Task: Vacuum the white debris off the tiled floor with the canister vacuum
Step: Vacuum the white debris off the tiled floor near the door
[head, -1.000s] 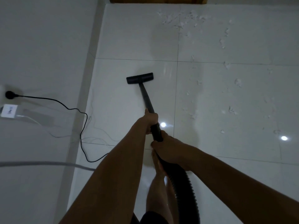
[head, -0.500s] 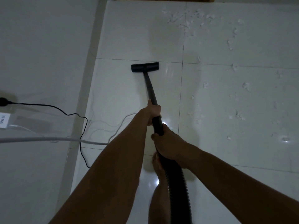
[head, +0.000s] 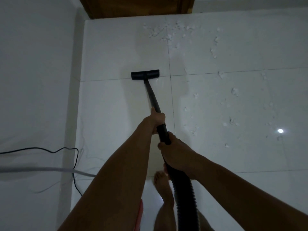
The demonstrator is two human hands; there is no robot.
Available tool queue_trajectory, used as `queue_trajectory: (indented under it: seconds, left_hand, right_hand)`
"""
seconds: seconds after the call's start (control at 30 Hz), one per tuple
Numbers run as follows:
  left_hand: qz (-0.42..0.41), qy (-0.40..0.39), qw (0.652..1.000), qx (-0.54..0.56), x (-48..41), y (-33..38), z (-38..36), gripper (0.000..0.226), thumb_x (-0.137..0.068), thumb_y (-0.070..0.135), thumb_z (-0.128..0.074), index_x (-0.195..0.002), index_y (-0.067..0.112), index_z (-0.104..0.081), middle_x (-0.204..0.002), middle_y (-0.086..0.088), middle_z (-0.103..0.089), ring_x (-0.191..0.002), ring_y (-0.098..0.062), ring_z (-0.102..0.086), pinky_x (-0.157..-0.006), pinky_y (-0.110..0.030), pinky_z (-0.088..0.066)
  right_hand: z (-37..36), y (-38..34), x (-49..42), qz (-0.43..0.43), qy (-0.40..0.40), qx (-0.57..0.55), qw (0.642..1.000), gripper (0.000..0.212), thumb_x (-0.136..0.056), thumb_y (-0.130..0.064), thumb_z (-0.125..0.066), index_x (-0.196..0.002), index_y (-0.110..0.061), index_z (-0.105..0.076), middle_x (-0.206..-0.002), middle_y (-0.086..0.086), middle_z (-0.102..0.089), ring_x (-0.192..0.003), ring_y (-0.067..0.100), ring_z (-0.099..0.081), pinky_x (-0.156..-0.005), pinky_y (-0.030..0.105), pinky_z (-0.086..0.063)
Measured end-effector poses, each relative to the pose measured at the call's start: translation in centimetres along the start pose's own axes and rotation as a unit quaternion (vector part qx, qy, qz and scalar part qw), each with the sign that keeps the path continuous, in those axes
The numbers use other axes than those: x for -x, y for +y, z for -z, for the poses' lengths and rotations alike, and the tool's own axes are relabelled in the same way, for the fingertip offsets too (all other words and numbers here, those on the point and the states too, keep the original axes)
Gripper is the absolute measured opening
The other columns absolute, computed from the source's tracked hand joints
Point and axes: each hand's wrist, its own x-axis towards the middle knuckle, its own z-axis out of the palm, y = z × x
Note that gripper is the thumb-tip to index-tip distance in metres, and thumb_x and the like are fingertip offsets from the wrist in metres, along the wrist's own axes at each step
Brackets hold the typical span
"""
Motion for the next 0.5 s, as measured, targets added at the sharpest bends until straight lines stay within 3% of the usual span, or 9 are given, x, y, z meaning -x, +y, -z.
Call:
queue_trajectory:
  seconds: [0.23,0.5]
  left_hand:
    - [-0.006,-0.009,1.000,0.004,-3.0,2.8,0.2,0.072,-0.104,0.015,-0.038,-0.157,0.035,0.005,-0.087,-0.006,-0.047,-0.070,-0.018,-0.051,-0.058,-0.032,-0.050]
    - [-0.002,-0.005,1.000,0.020,-6.6,6.9,0.7,0.073,-0.103,0.016,-0.040,-0.156,0.039,0.005,-0.090,-0.009,-0.052,-0.070,-0.020,-0.055,-0.062,-0.035,-0.054]
  right_hand:
    - [1.5,-2.0,-2.4,0.022,0.013,0.021,0.999,0.054,-0.109,-0.028,-0.046,-0.159,-0.033,-0.025,-0.086,0.009,-0.059,-0.048,0.010,-0.056,-0.036,0.015,-0.042]
    - [3.8,-5.6,-4.9,0.016,-0.001,-0.006,1.000,0.057,-0.109,-0.028,-0.044,-0.159,-0.039,-0.021,-0.083,0.011,-0.059,-0.049,0.016,-0.058,-0.041,0.024,-0.048]
